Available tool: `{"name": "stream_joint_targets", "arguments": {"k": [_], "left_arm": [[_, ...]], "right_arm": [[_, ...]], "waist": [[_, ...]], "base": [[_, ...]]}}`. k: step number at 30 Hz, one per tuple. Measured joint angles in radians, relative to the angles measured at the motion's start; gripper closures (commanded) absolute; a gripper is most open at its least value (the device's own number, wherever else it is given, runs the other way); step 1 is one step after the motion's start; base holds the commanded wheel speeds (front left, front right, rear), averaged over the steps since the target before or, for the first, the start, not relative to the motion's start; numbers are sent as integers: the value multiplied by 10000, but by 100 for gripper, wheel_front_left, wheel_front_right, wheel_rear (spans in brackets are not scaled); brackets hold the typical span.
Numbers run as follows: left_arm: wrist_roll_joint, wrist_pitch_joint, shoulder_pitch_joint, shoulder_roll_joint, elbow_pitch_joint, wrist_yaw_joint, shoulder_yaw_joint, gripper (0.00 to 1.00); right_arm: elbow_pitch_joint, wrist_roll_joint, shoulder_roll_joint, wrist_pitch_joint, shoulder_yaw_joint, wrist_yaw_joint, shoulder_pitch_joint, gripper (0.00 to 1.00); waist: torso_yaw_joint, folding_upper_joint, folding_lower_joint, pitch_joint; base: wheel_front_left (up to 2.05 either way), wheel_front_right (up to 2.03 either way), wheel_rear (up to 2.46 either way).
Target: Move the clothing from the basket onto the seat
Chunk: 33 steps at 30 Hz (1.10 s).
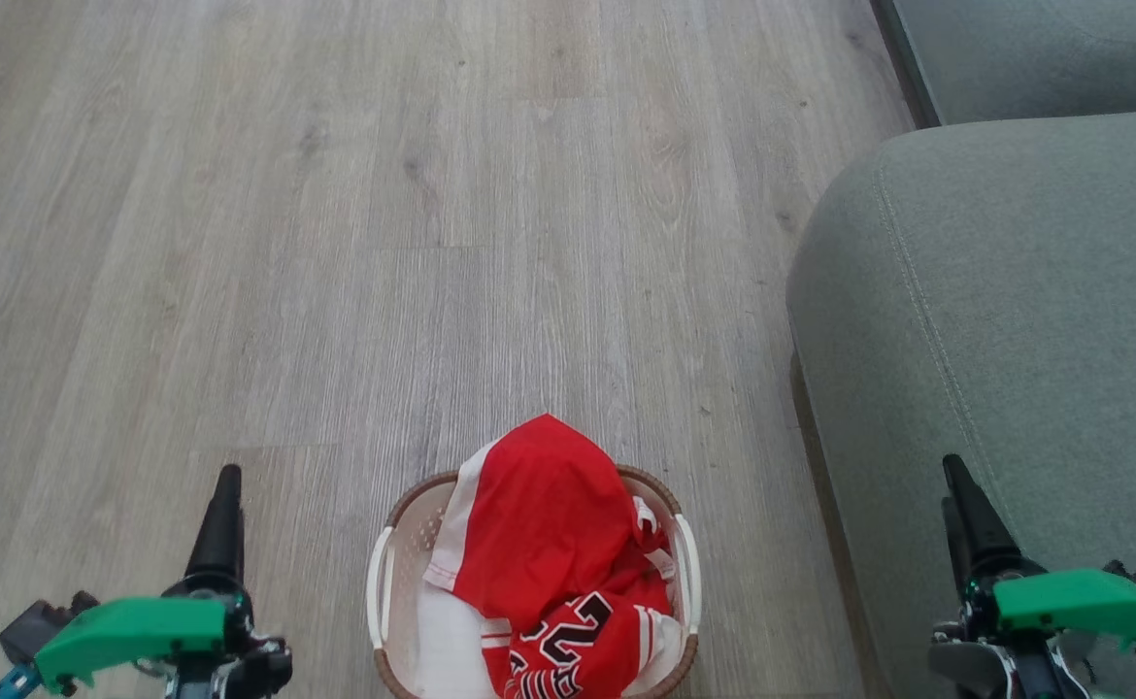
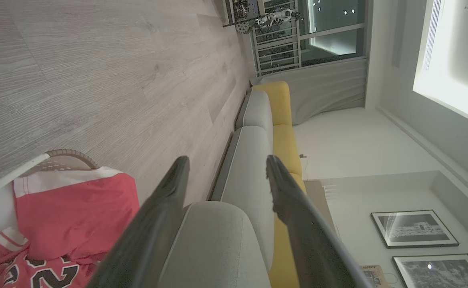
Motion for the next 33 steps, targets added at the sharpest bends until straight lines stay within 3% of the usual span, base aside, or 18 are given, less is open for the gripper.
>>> {"name": "stream_joint_targets", "arguments": {"k": [15, 33], "left_arm": [[3039, -407, 100, 10, -545, 389, -644, 0], [5634, -857, 343, 353, -869, 1120, -1327, 0]], "right_arm": [[-633, -2487, 0, -430, 476, 0, 5, 0], [-807, -4656, -2, -922, 848, 0, 16, 0]], "waist": [[25, 0, 0, -22], [56, 0, 0, -44]], "base": [[0, 0, 0], [0, 0, 0]]}}
